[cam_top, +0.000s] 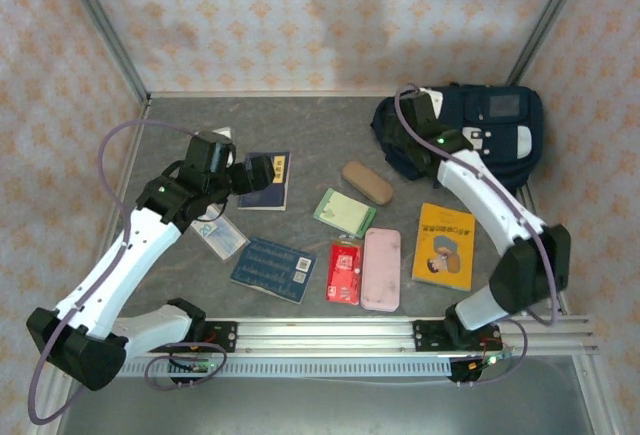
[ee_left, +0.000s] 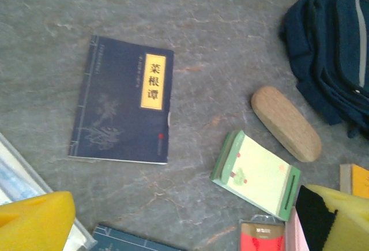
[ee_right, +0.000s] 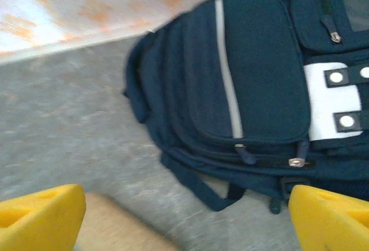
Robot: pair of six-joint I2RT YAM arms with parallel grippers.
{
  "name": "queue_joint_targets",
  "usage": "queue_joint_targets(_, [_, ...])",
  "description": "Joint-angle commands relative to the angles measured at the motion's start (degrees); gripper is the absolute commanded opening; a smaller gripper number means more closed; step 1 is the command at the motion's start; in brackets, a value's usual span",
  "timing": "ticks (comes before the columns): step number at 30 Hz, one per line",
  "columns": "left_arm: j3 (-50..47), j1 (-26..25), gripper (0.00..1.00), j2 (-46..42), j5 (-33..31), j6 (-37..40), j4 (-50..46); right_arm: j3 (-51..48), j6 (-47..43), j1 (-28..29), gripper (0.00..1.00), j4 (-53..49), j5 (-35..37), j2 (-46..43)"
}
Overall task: Pack the student bag
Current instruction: Pick up the student bag from the top-right of the table.
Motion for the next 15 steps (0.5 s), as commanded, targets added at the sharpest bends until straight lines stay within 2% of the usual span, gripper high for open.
queue_joint_targets(1, [-0.5,0.1,1.00,1.0,3.9,0.6,-0.8,6.7,0.8,-5.5,0.87,-3.9,-2.1,6.4])
queue_joint_targets(8, [-3.6,0.3,1.00,-1.2,7.3,0.1,2.3,22.5,-1.1,-12.2,0.82,-10.6,-7.1,25.1])
queue_joint_targets(11, [-3.2,0.3,1.00,-0.6,8.1,0.5,2.3,27.8,-0.7,-15.0,0.73,-11.9,-13.1,31.1])
queue_joint_targets(15, [-3.1,0.4,0.99,0.3,9.3,0.6,2.5,35.1,-3.2,-16.0,0.64,-14.3,-17.7,37.9])
